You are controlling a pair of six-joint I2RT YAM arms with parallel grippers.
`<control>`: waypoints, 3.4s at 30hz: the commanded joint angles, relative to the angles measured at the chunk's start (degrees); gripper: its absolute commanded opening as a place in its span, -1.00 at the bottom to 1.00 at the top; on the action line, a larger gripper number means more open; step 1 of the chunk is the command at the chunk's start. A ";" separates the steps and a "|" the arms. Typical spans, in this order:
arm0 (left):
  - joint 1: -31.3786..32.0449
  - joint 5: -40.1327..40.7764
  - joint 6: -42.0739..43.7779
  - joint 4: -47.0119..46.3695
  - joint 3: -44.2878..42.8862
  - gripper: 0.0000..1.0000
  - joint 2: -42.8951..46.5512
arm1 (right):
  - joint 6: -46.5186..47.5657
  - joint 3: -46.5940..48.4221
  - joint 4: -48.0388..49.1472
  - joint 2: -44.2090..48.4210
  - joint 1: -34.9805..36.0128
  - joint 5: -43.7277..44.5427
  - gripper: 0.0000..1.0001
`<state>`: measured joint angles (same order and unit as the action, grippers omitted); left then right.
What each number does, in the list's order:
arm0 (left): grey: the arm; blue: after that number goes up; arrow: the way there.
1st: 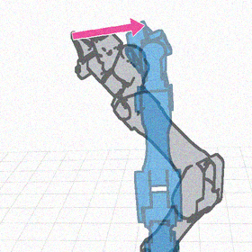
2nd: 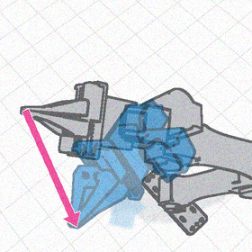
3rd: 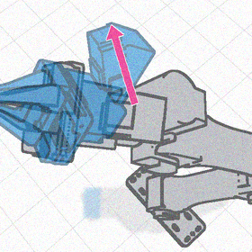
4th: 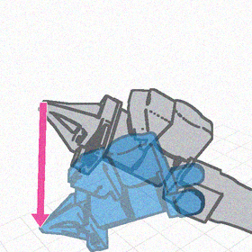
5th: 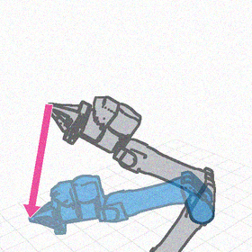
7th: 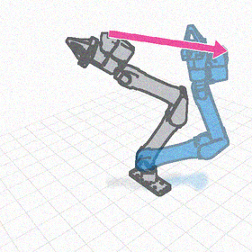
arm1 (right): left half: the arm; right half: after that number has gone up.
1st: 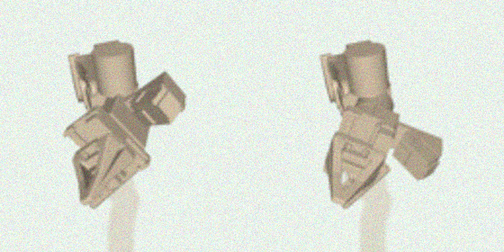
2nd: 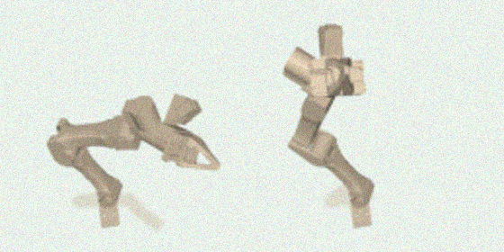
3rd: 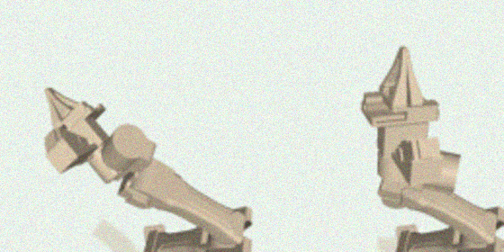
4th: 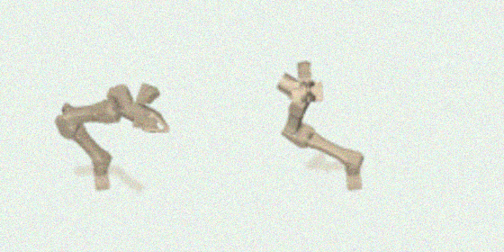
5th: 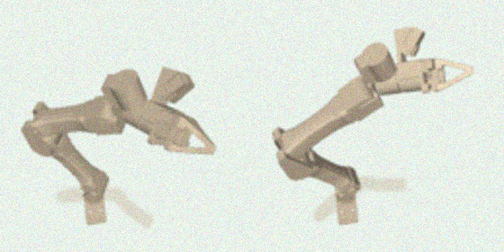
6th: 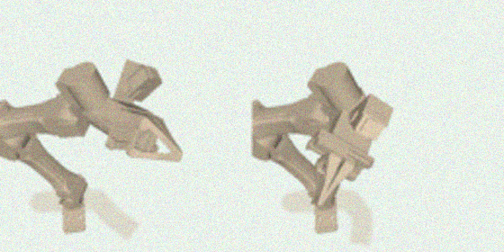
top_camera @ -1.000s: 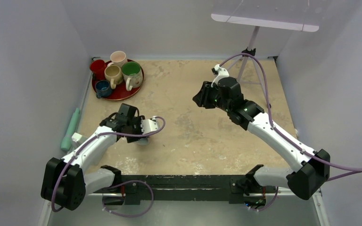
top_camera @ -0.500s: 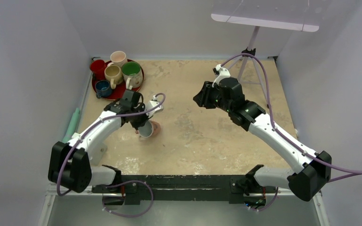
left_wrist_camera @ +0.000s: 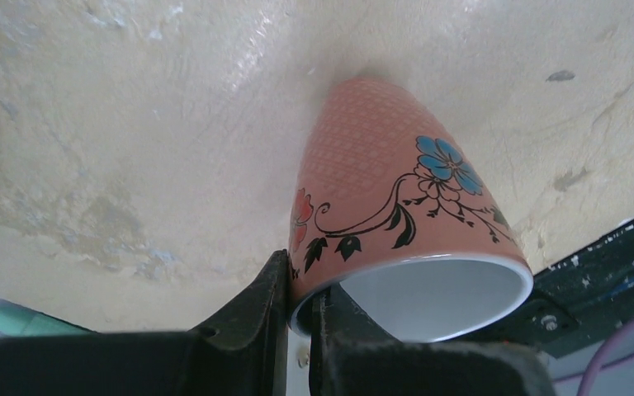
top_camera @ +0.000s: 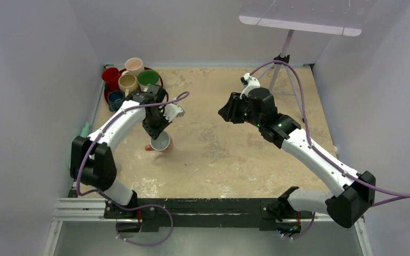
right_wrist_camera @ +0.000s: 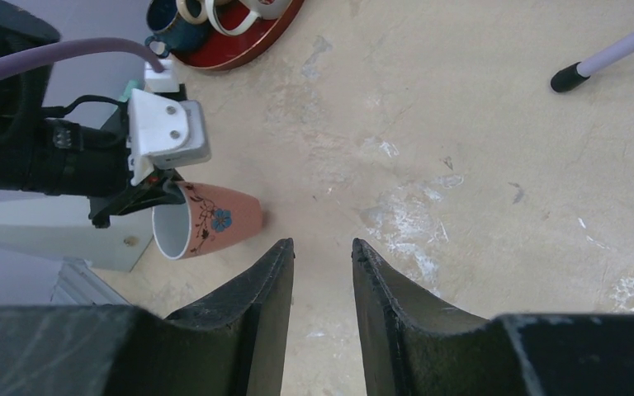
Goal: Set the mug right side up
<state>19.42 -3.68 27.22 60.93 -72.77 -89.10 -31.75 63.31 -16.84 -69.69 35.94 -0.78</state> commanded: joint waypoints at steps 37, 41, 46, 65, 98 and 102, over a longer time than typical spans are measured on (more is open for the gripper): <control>-5.97 -5.71 -10.57 -9.51 5.59 -0.51 -1.66 | 1.64 0.36 0.11 1.09 -0.04 0.33 -0.29; -6.35 -4.67 -10.30 -8.48 4.17 -1.00 -0.06 | 1.69 0.49 -0.19 1.34 -0.04 0.61 -0.29; -13.04 -6.46 -8.07 -3.37 -3.09 -1.00 -1.77 | 1.72 0.57 -0.47 1.05 -0.04 0.60 -0.29; -26.71 0.10 -13.50 -3.07 -36.57 -1.00 -21.15 | 0.75 -1.34 -0.17 3.13 -0.02 4.18 -0.28; -26.83 3.46 -11.99 -4.04 -43.69 -0.10 -31.91 | -0.06 -1.14 -1.70 3.51 -0.02 4.12 -0.29; -26.81 4.74 -11.15 -4.78 -42.05 0.15 -28.11 | -0.22 -1.55 -1.08 3.68 -0.07 5.02 -0.28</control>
<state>-7.11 0.45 15.66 58.54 -115.57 -124.55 -31.48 61.67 -19.18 -67.33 35.94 2.31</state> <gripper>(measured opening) 0.520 0.356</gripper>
